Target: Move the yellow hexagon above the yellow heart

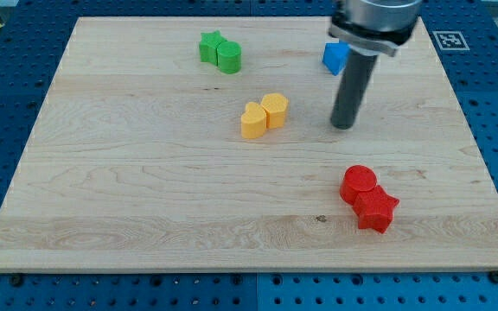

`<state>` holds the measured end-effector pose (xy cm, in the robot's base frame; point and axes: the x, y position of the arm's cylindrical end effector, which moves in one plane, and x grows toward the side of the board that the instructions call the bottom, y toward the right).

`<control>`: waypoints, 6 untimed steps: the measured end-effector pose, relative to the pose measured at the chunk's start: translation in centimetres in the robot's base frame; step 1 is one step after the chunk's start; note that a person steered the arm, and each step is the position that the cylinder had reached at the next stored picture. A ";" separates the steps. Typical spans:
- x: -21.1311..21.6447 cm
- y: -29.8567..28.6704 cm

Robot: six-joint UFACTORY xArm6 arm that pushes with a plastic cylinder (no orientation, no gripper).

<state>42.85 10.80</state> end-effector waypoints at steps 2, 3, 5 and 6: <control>-0.1 -2.1; -1.4 -2.9; -1.5 -4.5; -1.5 -7.3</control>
